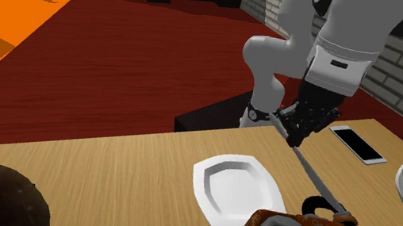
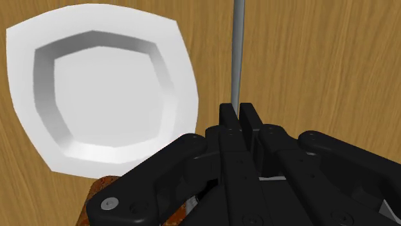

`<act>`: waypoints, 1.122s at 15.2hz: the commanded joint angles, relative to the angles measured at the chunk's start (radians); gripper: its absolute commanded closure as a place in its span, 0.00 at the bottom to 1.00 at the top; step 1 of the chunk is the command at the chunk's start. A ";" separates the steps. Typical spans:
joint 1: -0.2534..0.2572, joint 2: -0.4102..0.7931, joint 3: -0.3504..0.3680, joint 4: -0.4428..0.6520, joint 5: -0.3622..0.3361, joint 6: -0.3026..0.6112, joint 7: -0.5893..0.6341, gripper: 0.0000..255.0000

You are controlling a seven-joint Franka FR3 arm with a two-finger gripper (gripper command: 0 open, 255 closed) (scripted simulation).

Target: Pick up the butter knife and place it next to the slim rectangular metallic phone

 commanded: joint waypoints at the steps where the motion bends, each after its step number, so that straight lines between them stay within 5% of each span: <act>1: 0.026 -0.059 0.021 -0.037 0.025 -0.021 0.029 1.00; 12: 0.214 -0.370 0.165 -0.184 0.202 -0.172 0.233 1.00; 17: 0.224 -0.367 0.186 -0.234 0.222 -0.119 0.237 1.00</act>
